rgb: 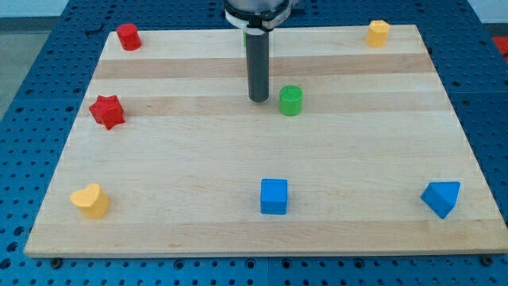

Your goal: Push the green circle closer to the green star

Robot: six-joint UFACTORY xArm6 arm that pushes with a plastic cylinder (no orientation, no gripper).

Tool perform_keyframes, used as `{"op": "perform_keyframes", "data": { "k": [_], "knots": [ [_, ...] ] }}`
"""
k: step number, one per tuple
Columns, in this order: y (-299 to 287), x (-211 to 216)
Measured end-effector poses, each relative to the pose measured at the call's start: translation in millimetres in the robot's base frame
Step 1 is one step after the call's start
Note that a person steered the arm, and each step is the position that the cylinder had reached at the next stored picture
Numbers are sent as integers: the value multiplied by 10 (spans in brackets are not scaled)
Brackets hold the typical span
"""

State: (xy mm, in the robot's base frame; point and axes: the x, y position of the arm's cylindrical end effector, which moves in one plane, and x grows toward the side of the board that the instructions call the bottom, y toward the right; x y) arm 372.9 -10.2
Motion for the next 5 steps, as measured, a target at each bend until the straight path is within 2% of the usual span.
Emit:
{"op": "perform_keyframes", "data": {
  "k": [1, 2, 3, 5],
  "knots": [
    [0, 423],
    [165, 602],
    [421, 296],
    [442, -490]
  ]
}}
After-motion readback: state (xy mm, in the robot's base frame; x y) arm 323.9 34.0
